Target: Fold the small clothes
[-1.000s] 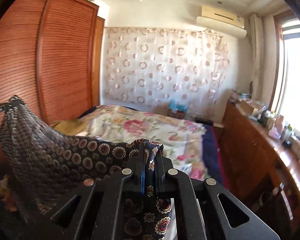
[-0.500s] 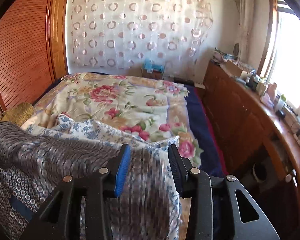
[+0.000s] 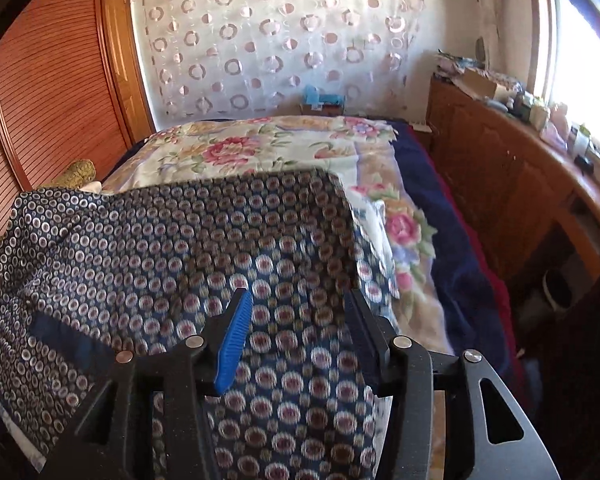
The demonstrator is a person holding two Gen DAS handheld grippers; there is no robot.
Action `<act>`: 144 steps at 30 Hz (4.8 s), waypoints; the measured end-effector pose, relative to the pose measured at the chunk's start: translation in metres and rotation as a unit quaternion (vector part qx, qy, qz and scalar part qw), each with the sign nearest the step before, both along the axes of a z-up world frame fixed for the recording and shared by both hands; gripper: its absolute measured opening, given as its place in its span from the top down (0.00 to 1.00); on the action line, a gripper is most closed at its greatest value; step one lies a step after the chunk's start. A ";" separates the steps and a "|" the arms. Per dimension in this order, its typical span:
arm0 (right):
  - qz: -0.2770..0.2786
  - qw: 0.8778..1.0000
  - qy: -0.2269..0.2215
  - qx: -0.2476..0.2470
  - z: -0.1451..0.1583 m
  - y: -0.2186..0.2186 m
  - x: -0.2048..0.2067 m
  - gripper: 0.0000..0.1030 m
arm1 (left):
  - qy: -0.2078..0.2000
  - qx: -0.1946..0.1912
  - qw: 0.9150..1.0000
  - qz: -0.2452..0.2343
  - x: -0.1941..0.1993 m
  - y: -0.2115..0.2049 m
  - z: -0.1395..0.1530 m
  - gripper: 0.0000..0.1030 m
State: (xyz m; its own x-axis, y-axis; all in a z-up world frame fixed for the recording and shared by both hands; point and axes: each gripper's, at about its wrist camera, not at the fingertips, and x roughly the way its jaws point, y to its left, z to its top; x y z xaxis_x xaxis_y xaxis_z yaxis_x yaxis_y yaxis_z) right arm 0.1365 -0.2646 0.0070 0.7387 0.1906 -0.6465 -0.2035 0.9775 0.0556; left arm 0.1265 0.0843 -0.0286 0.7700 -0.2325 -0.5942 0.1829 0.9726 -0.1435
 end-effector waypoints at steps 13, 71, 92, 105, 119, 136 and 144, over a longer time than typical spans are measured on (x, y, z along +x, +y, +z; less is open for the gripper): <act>-0.031 0.994 0.082 0.073 -0.015 -0.036 0.038 0.51 | 0.086 0.051 0.995 -0.026 0.009 -0.041 -0.060 0.26; -0.058 0.997 0.041 -0.007 -0.036 0.000 0.064 0.51 | 0.017 0.060 0.998 0.013 0.014 -0.003 -0.008 0.54; -0.056 0.998 0.037 -0.017 -0.035 0.002 0.064 0.52 | -0.007 0.046 0.998 0.033 0.008 -0.001 0.014 0.96; -0.017 0.999 0.012 -0.036 -0.021 0.007 0.050 0.98 | 0.006 0.058 0.998 0.031 0.004 -0.007 0.008 0.95; -0.004 1.000 -0.009 -0.028 -0.016 0.008 0.047 1.00 | 0.066 0.087 0.994 0.022 0.044 -0.009 -0.037 0.97; 0.008 0.997 -0.079 0.005 0.026 -0.034 -0.048 1.00 | 0.035 -0.076 0.996 -0.002 -0.024 0.028 0.012 0.98; 0.012 0.998 -0.060 0.001 0.014 -0.056 -0.093 1.00 | 0.074 -0.074 0.994 0.012 -0.058 0.034 -0.028 0.98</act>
State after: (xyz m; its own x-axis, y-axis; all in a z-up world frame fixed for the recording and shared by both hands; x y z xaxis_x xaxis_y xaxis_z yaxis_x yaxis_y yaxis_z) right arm 0.0431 -0.3205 0.0206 0.8059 0.2109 -0.5532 -0.2323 0.9721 0.0321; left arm 0.0687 0.1186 -0.0562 0.6826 -0.3080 -0.6628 0.1251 0.9427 -0.3092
